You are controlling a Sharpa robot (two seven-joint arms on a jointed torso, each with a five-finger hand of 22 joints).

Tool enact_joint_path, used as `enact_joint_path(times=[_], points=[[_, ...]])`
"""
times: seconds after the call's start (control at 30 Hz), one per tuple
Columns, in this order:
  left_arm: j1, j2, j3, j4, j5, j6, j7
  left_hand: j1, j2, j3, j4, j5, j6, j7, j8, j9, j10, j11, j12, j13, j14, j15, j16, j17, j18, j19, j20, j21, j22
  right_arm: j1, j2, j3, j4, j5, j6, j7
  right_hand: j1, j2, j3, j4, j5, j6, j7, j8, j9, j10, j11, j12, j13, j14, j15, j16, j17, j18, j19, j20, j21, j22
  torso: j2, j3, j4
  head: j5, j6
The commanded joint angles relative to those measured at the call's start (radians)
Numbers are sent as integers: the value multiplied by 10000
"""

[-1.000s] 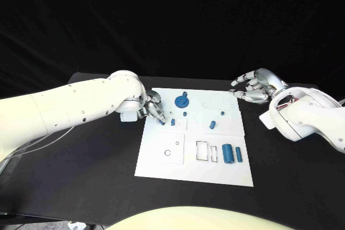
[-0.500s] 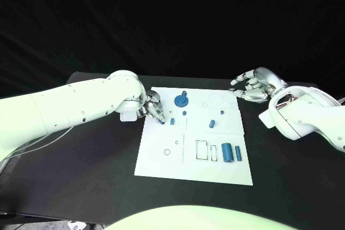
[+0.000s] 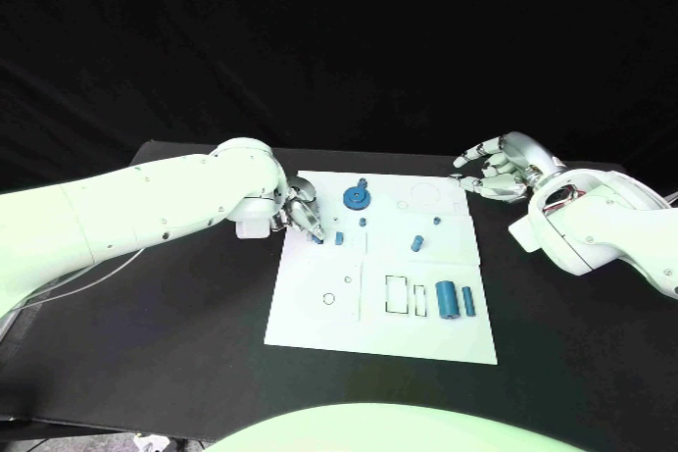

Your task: Assemble the parts on the task board

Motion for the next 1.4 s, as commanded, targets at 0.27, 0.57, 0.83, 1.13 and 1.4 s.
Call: enact_joint_path(times=[0.27, 0.57, 0.83, 1.13, 1.4], points=[[-51, 60, -50, 16, 55, -517, 8, -164, 52, 1697, -1747, 4, 79, -56, 29, 52, 67, 6, -44, -88, 1002, -34, -2, 2506, -100, -38, -20, 32, 389, -9, -5, 2, 22, -70, 3, 120, -72, -8, 3, 38, 33, 13, -49, 33, -12, -29, -18, -41, 1214, 1044, -19, 62, 2635, 77, 222, 12, -63, 1687, 2, 5, -8, -9, 4], [-59, 77, -62, 5, 172, -800, 29, -417, 60, 1206, -1448, -102, 76, -146, 27, 135, 177, -50, -50, -58, 1002, -69, -3, 2505, -105, -20, -21, 0, 397, -9, -21, 2, 33, -70, -5, 126, -74, -24, 30, 46, 37, 5, -49, 53, -15, -51, -19, -66, 1189, 1041, -21, 58, 2622, 85, 206, 9, -103, 1668, 0, 6, -6, -28, 0], [-63, 86, -73, -3, 193, -867, 38, -604, 86, 520, -1052, -194, 117, -228, -29, 167, 200, -105, -72, -46, 997, -113, -13, 2488, -107, -9, -51, -44, 383, -9, -29, 2, 33, -70, -5, 127, -76, -27, 31, 47, 37, 0, -49, 53, -16, -63, -19, -78, 1178, 1037, -21, 54, 2607, 90, 195, 9, -124, 1656, -1, 2, -10, -33, -11], [-67, 73, -84, -14, 205, -748, 32, -731, 17, -147, -699, -228, 218, -267, -108, 159, 192, -130, -74, -4, 1000, -138, -8, 2497, -110, 12, -71, -72, 381, -9, -36, 2, 34, -70, -11, 132, -76, -27, 31, 47, 37, 0, -49, 53, -16, -63, -19, -78, 1178, 1037, -21, 54, 2607, 90, 195, 9, -124, 1656, -3, 0, 3, -42, -21], [-67, 46, -90, -31, 173, -700, 26, -757, -3, -1262, -208, -270, 353, -280, -225, 140, 175, -138, -76, 50, 1000, -150, -8, 2498, -110, 22, -85, -111, 368, -9, -44, 2, 36, -70, -21, 138, -83, -35, 31, 52, 36, -9, -47, 53, -18, -68, -18, -83, 1173, 1036, -21, 52, 2602, 90, 195, 9, -125, 1656, -3, -4, 0, -46, -21]])
